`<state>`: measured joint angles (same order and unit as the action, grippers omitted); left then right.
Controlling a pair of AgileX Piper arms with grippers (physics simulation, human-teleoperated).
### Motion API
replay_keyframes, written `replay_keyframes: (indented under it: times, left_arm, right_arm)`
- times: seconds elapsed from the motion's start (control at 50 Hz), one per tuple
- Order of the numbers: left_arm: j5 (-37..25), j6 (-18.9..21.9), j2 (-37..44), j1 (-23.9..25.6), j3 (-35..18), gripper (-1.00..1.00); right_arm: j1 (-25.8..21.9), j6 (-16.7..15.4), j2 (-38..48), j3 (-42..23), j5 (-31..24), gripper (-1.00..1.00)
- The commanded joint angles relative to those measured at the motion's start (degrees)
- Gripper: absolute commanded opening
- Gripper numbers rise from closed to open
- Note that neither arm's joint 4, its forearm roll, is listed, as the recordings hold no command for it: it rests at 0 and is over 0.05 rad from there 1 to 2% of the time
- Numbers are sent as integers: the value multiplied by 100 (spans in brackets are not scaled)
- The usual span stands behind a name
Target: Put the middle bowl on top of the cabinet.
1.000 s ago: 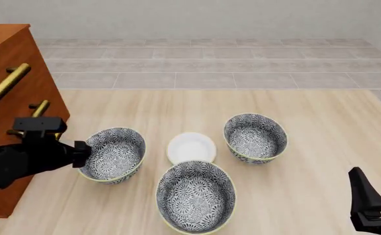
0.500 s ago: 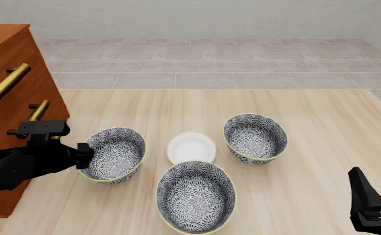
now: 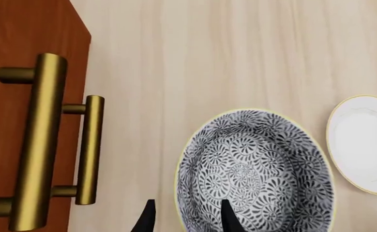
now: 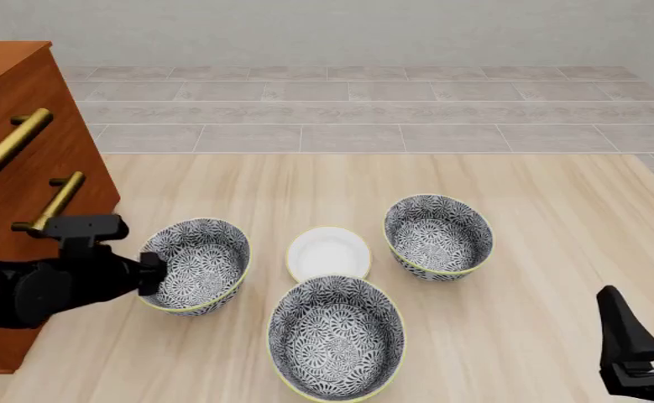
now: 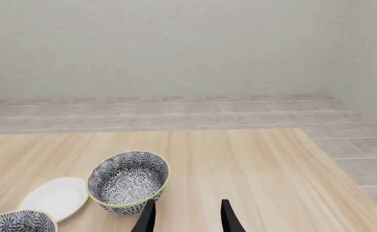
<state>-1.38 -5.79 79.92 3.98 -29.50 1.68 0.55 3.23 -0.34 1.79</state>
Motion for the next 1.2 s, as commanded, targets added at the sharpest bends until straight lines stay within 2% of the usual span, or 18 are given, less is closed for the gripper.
replay_keyframes:
  times: [0.02, 0.74, 0.76, 1.02, 1.2]
  left_arm:
    - [181, -36, 226, 11, 25, 100]
    - [343, -189, 431, 70, 55, 100]
    - [335, -70, 419, -136, 33, -100]
    - [153, -28, 110, -374, -30, -100]
    - [-103, -88, -329, -337, -67, -100]
  right_arm:
    - [-5, 1, 14, 6, 9, 100]
    - [3, -3, 10, 7, 5, 100]
    - [-2, -4, 11, 7, 7, 100]
    - [0, -13, -22, 7, -24, 100]
    - [2, -11, -27, 3, -31, 100]
